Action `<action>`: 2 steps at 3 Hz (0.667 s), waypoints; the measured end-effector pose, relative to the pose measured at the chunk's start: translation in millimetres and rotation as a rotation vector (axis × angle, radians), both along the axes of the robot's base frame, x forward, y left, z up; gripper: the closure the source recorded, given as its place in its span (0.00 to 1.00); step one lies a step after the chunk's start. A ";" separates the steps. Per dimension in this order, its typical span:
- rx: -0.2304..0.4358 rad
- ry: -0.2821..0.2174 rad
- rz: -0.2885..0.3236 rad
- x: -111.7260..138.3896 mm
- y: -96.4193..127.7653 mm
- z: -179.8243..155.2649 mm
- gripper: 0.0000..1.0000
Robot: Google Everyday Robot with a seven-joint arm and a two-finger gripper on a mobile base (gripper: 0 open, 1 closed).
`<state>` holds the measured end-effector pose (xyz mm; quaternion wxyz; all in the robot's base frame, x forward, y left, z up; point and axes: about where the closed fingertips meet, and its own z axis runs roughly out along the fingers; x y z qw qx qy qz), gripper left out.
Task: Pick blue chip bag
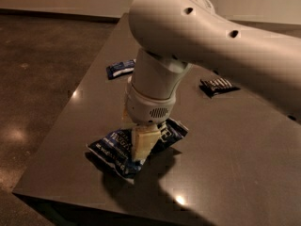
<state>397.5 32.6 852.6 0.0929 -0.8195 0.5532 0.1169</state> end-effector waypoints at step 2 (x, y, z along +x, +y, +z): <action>0.087 -0.055 -0.046 19.4 -13.9 64.7 1.00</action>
Offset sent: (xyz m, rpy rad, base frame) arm 0.0263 -0.0164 0.0723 0.0953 -0.0608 -0.0694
